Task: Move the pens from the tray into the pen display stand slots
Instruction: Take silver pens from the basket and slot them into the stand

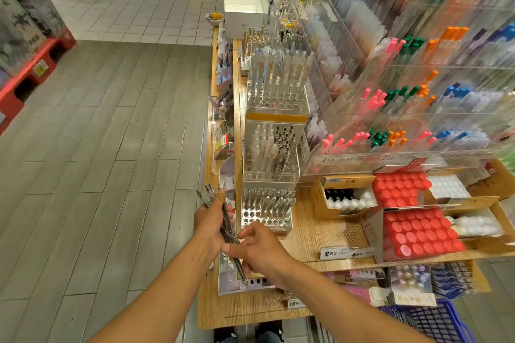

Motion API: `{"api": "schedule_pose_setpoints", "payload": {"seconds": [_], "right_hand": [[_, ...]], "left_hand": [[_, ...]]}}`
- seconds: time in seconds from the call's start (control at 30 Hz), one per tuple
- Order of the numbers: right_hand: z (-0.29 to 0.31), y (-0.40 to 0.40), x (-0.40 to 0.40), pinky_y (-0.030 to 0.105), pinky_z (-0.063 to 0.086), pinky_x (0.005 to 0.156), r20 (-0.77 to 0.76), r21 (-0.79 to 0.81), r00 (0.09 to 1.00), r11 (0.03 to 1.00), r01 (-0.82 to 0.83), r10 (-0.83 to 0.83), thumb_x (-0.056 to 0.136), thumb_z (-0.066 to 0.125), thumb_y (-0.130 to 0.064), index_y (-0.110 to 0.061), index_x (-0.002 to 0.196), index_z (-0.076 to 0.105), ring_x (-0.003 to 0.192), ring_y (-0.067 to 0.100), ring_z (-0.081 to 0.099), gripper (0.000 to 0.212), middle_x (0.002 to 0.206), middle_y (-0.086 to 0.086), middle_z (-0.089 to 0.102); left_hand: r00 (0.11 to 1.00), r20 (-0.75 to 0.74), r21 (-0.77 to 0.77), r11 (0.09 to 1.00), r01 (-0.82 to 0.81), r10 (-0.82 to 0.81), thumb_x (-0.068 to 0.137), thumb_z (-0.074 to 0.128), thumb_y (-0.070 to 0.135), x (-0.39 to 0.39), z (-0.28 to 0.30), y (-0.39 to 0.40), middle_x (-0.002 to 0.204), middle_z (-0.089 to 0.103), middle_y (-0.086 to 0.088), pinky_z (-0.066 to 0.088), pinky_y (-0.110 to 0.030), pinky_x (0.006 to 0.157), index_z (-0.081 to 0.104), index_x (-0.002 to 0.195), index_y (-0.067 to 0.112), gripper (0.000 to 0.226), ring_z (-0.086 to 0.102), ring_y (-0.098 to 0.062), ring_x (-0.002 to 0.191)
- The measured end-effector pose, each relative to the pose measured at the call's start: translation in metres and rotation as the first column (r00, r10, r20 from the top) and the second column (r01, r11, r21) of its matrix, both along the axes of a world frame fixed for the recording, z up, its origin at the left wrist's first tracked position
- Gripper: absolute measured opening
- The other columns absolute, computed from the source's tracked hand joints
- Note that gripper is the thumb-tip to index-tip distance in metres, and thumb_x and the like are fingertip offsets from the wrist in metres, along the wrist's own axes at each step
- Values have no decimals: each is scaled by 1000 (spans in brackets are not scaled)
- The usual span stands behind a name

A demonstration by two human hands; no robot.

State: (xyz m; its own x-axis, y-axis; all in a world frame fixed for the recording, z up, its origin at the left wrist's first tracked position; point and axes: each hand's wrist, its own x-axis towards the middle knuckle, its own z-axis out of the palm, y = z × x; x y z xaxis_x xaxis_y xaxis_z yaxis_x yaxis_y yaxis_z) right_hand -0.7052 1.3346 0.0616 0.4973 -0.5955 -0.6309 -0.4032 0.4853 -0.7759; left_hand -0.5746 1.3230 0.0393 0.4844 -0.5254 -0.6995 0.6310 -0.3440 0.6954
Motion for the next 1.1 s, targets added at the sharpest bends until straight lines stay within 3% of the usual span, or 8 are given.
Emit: {"api": "schedule_pose_setpoints", "payload": {"seconds": [0.23,0.43,0.53,0.7,0.83,0.9,1.0,1.1], "right_hand": [[13,-6,-11,18,43,45,-92,-73,974,974,-212,205,85,74,-18,-16,113,48,46,6,52,38,74,-3,63],[17,-14,-42,20,40,44,-62,-29,906,907,-420,418,96,53,-9,-16,114,49,48,8,51,20,79,-4,67],[17,-20,-52,22,40,46,-56,-75,912,909,-411,407,102,46,-23,-20,107,47,51,9,49,6,80,-3,65],[22,-35,-52,31,49,70,-182,-459,938,818,-347,295,104,31,-40,-16,108,43,64,2,57,28,76,-2,64],[28,-61,-47,26,45,59,-128,-480,953,823,-303,276,105,32,-32,-13,103,33,59,8,56,19,85,5,66],[31,-74,-44,26,48,62,-166,-536,961,797,-277,223,105,34,-31,-14,102,41,65,11,57,19,93,3,66],[31,-94,-38,24,43,70,-189,-657,972,718,-229,136,104,34,-37,-12,105,57,74,8,53,34,83,-2,56],[25,-109,-33,23,43,68,-162,-715,984,678,-170,76,102,43,-32,-16,109,60,78,13,53,25,86,1,53]], "left_hand": [[999,-27,-42,999,-19,18,95,63,34,1,1,2,66,58,-6,45,-25,44,58,107,4,33,50,-16,49],[998,-42,-23,999,-42,41,96,63,30,6,1,4,73,59,-9,46,-29,50,55,110,4,31,51,-18,55],[998,-47,-20,999,-48,47,96,62,29,7,-2,5,70,60,-7,46,-27,49,56,111,4,30,50,-16,53],[998,-62,-9,1000,-11,11,96,62,31,7,-6,6,71,58,-8,45,-25,44,58,103,5,27,51,-16,51],[996,-79,5,999,36,-35,96,61,32,4,-7,10,71,57,-8,44,-28,46,60,96,5,27,50,-17,52],[995,-85,8,999,50,-49,96,61,31,3,-7,13,69,58,-6,45,-28,47,60,106,3,30,51,-17,52],[992,-104,-6,997,74,-74,96,61,30,4,-7,17,68,59,-5,47,-28,51,57,118,1,36,53,-16,53],[986,-127,-18,994,103,-105,96,60,29,4,-5,17,66,61,-5,49,-29,51,59,116,1,34,55,-16,51]]}}
